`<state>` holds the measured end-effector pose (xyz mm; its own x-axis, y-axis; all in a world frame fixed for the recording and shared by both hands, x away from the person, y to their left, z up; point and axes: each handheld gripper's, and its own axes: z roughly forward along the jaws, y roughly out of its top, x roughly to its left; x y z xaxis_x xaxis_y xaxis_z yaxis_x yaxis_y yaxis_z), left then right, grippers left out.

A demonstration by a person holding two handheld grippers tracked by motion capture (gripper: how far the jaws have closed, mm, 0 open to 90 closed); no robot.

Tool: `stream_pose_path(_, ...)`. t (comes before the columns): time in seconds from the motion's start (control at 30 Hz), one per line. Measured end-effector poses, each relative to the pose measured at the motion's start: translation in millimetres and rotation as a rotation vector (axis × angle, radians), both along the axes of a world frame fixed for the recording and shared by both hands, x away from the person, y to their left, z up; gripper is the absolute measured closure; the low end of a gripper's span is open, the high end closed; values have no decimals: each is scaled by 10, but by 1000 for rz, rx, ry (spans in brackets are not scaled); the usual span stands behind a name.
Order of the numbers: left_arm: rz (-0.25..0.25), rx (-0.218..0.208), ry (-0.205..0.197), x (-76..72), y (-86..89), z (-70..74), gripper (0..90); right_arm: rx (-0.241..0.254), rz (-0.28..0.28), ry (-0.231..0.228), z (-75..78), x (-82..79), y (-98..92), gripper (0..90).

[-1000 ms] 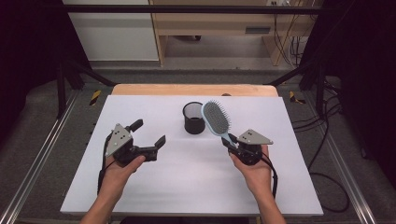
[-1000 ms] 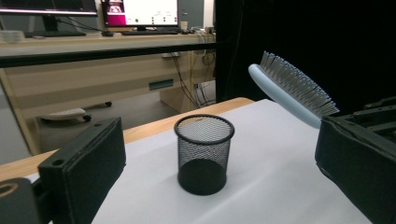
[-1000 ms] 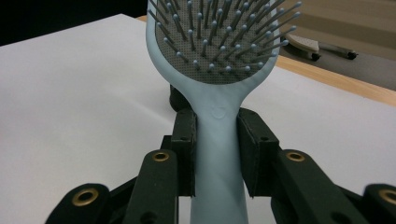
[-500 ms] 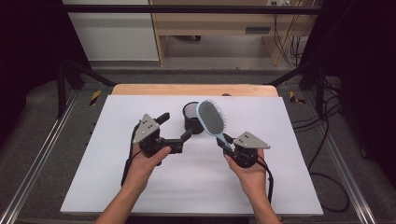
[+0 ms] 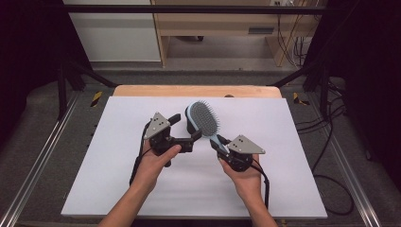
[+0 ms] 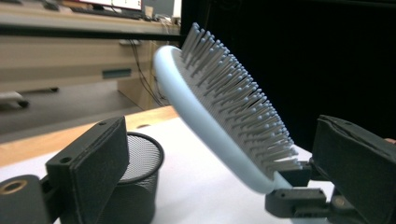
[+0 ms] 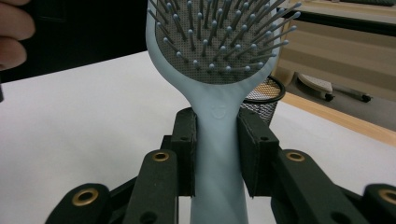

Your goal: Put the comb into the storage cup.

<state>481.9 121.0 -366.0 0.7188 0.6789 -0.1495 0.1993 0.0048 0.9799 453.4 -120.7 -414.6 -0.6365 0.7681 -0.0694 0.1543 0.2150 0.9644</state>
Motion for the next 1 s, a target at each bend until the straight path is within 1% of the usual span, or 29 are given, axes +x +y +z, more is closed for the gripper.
stream_pose_path(0.1, -17, -15, 23, 40, -28, 7, 64, -4, 12, -10, -2, -12, 29, 696)
stream_pose_path(0.2, -18, -38, 47, 84, -52, 7, 72, -1, 17, -19, 2, -14, 45, 696)
stream_pose_path(0.27, -16, -62, 75, 120, -65, -1, 96, 3, 16, -22, 4, -16, 44, 697)
stream_pose_path(0.33, -23, -79, 94, 147, -79, -9, 110, 7, 16, -25, 5, -16, 41, 696)
stream_pose_path(0.37, -23, -81, 98, 156, -89, -11, 122, 8, 19, -26, 5, -16, 41, 696)
stream_pose_path(0.4, -26, -74, 100, 164, -103, -13, 139, 9, 18, -26, 5, -17, 44, 696)
stream_pose_path(0.57, -27, -74, 101, 170, -161, -10, 167, 7, 26, -28, -4, -18, 68, 696)
stream_pose_path(0.7, -21, -97, 111, 179, -190, 7, 204, 1, 29, -28, -19, -21, 96, 696)
stream_pose_path(0.73, -17, -102, 115, 180, -197, 11, 221, -1, 32, -27, -24, -23, 104, 696)
stream_pose_path(0.8, 3, -96, 118, 181, -213, 20, 230, 1, 33, -22, -34, -23, 125, 696)
stream_pose_path(0.83, 7, -95, 114, 181, -211, 21, 259, 1, 33, -20, -35, -21, 130, 696)
stream_pose_path(0.9, 12, -105, 127, 186, -204, 21, 313, 5, 32, -13, -39, -15, 123, 696)
stream_pose_path(1.0, 19, -109, 139, 188, -201, 19, 349, 6, 35, -3, -46, -12, 127, 696)
